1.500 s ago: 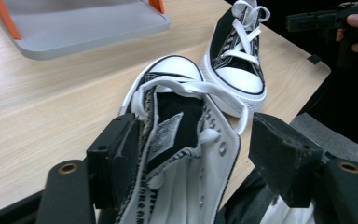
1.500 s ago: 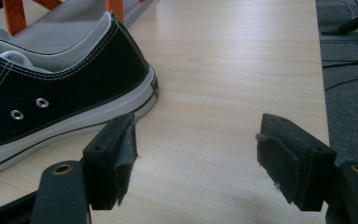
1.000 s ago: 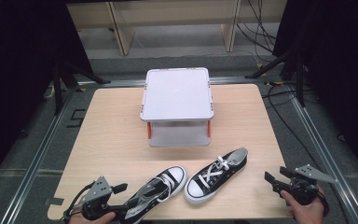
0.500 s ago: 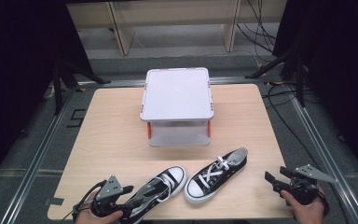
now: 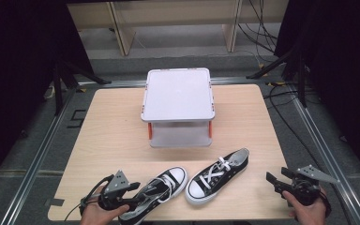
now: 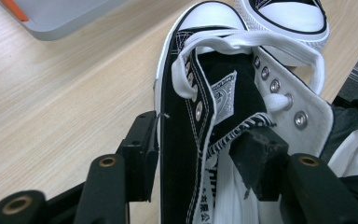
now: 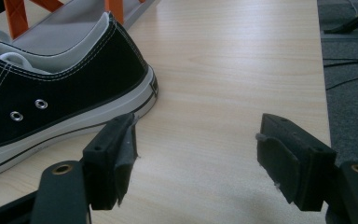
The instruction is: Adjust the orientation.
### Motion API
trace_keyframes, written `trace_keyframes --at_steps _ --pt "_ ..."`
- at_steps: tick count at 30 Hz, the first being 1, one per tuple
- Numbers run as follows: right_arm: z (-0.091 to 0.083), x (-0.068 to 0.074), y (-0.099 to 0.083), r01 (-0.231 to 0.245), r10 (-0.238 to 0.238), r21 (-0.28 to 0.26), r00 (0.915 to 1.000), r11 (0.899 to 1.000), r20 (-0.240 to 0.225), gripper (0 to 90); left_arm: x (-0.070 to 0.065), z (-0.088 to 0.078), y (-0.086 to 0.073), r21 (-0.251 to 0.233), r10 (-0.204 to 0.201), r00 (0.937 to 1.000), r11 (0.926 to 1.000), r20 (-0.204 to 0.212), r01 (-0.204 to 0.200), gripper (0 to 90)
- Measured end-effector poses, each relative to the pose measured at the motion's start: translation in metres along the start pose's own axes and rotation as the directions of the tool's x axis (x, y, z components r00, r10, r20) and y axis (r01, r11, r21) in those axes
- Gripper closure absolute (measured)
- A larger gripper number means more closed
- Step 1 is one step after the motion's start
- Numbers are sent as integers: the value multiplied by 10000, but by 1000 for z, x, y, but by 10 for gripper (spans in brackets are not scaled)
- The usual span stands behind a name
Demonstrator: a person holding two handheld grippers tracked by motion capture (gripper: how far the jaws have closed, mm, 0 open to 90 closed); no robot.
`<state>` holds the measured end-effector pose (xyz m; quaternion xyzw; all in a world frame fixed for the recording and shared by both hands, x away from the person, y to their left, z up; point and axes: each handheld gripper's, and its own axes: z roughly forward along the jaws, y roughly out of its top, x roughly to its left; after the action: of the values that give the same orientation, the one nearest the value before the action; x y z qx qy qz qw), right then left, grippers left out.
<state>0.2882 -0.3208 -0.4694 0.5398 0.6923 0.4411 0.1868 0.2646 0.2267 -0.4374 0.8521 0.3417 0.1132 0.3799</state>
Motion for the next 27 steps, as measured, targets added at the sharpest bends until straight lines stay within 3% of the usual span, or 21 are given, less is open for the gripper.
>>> trace_keyframes --at_steps 4,6,7,8,11,14,17,18,20,21,23,26,27 --pt "1 0 0 170 -169 -96 9999 9998 26 292 1 5 3 20 -7 10000 10000 -34 7 553" --pt "1 0 1 152 -151 -91 9999 9998 68 292 2 7 4 194 124 9999 9997 -39 -123 561" --pt "2 1 0 -13 13 -123 10000 9999 -9 292 1 8 5 145 -28 10000 9999 -15 28 565" --pt "2 1 0 -9 9 -143 10000 9999 -19 292 3 8 6 284 143 9999 9995 -28 -142 571" --pt "3 1 1 64 -64 -98 10000 9999 12 292 4 10 6 225 7 10000 9997 -49 -6 601" --pt "6 3 3 -48 43 -173 9995 9998 -299 292 3 12 8 343 88 9999 9994 -71 -86 617" --pt "9 4 3 -76 66 -293 9995 9995 -316 292 3 15 8 516 196 9997 9985 -145 -189 632" --pt "9 2 4 211 -215 -277 9996 9994 -160 292 2 16 8 448 102 9998 9990 -149 -95 637" --pt "11 4 4 4 -15 -319 9994 9995 -338 291 2 17 8 529 116 9998 9985 -187 -106 646" --pt "11 3 5 294 -296 -245 9995 9993 -85 292 2 18 8 623 179 9996 9979 -215 -165 658" --pt "11 3 5 297 -300 -249 9995 9992 -102 292 2 20 8 739 226 9994 9971 -271 -206 662" --pt "11 3 5 260 -263 -275 9996 9993 -113 292 3 23 7 781 209 9996 9968 -200 -193 684" --pt "11 5 5 -23 20 -191 9999 9998 -143 291 3 23 7 769 213 9995 9968 -226 -195 697"
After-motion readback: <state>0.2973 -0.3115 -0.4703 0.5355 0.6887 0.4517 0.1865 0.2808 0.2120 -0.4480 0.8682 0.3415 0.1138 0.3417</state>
